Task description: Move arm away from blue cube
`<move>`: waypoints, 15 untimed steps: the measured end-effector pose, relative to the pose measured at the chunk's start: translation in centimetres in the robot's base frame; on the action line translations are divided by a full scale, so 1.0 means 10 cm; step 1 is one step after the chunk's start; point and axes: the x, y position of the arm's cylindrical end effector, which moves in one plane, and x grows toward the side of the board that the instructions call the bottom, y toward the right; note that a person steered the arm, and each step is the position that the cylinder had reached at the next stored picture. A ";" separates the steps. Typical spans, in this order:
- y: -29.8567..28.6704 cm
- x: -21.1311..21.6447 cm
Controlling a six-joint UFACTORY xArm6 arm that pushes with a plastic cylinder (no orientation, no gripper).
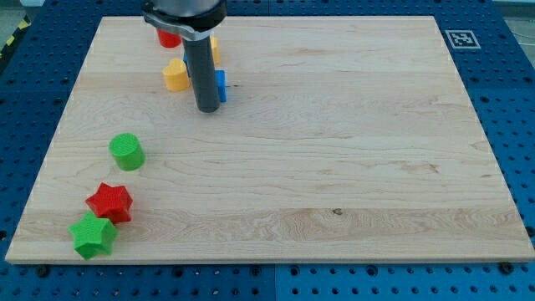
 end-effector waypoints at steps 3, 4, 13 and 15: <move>0.00 -0.33; 0.15 -0.30; -0.08 -0.39; -0.01 -0.25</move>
